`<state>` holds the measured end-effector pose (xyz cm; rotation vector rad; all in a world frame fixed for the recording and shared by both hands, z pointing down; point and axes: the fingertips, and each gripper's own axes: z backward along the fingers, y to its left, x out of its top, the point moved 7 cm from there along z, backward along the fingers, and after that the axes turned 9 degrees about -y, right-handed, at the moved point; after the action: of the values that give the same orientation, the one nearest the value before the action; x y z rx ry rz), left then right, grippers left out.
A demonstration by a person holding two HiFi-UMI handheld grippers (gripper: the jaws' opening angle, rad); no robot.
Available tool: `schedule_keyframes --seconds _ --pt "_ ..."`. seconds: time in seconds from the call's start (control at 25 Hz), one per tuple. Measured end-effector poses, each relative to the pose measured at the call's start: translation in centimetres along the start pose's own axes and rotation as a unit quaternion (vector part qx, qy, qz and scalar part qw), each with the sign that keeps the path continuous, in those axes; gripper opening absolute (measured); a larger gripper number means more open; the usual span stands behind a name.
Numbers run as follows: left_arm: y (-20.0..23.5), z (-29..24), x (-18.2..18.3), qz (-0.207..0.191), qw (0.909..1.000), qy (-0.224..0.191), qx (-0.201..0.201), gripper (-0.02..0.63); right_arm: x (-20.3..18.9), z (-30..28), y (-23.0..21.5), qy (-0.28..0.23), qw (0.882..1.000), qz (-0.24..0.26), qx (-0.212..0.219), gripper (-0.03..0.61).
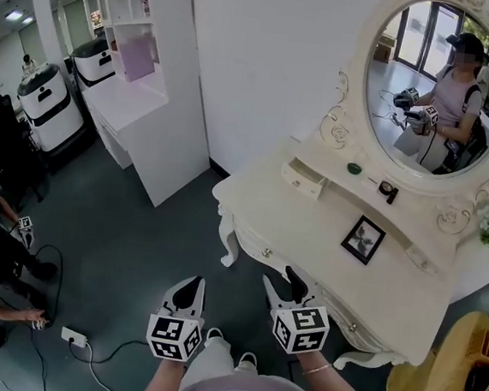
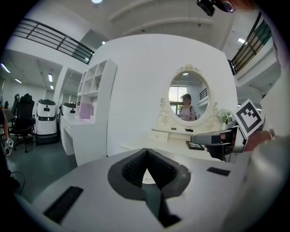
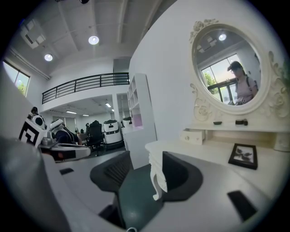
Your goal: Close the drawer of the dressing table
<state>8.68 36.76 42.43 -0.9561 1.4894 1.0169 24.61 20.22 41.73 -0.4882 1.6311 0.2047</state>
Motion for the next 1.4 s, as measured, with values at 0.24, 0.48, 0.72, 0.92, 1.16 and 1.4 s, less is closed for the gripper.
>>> schedule_keyframes --seconds 0.24,0.48,0.72,0.92,1.16,1.4 --pt "0.8 -2.7 -0.3 0.004 0.9999 0.005 -0.008 0.000 -0.1 -2.1 -1.0 0.006 1.000 -0.005 -0.004 0.233" --pt "3.7 -7.5 -0.8 0.012 0.9996 0.013 -0.022 0.000 0.1 -6.7 -2.7 0.007 1.000 -0.007 -0.028 0.232" --pt "8.0 -14.5 0.0 0.016 0.9985 0.016 -0.049 0.000 1.2 -12.8 -5.0 0.004 0.997 -0.011 -0.077 0.222" --pt "11.6 -20.1 1.3 0.022 0.9960 0.023 -0.084 0.000 2.3 -17.8 -6.4 0.008 0.991 -0.018 -0.132 0.215" --pt "14.9 -26.2 2.7 0.022 0.9894 0.031 -0.140 0.000 3.7 -21.9 -7.7 0.006 0.979 -0.024 -0.201 0.206" --pt "16.3 -30.9 3.2 0.023 0.9807 0.036 -0.191 0.000 4.3 -24.0 -8.6 0.005 0.966 -0.014 -0.260 0.204"
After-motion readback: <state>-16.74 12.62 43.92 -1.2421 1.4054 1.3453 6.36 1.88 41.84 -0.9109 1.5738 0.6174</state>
